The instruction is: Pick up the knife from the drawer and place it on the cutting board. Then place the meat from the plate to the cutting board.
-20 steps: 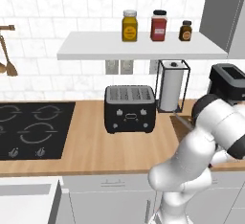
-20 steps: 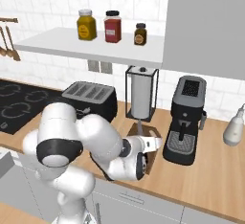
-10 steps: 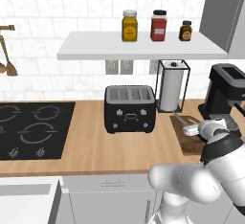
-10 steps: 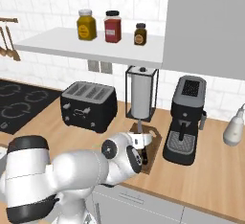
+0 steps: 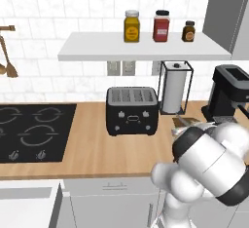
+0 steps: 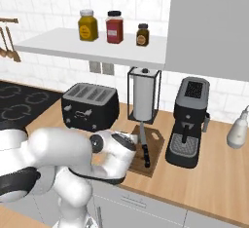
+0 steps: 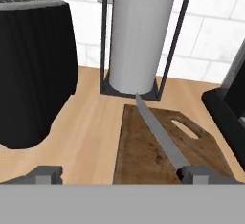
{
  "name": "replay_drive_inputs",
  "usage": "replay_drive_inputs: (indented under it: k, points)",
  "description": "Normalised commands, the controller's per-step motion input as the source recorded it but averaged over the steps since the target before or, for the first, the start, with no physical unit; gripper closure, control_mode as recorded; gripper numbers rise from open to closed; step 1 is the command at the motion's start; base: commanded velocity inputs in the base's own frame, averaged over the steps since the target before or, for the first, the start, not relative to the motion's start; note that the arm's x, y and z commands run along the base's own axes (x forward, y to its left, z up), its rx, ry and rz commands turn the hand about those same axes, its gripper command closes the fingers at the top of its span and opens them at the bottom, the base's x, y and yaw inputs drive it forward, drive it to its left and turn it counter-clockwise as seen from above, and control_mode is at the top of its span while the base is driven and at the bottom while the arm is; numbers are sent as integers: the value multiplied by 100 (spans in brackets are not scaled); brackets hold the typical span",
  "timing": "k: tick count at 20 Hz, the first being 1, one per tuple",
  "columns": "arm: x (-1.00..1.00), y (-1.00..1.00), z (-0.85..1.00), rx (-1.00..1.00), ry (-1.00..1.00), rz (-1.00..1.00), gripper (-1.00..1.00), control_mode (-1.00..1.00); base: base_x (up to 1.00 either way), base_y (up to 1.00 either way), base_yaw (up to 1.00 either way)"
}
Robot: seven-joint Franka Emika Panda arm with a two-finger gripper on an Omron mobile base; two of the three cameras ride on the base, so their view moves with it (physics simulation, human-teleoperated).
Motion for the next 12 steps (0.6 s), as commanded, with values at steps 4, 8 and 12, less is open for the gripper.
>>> replay_drive_inputs:
  k: [4, 8, 12]
  points:
    - [-11, 0, 100, 12, 10, 0, -100, -100, 0, 0, 0]
    - [-11, 0, 100, 8, 0, 0, -100, -100, 0, 0, 0]
    - [-22, 2, 100, 9, 7, 0, -100, -100, 0, 0, 0]
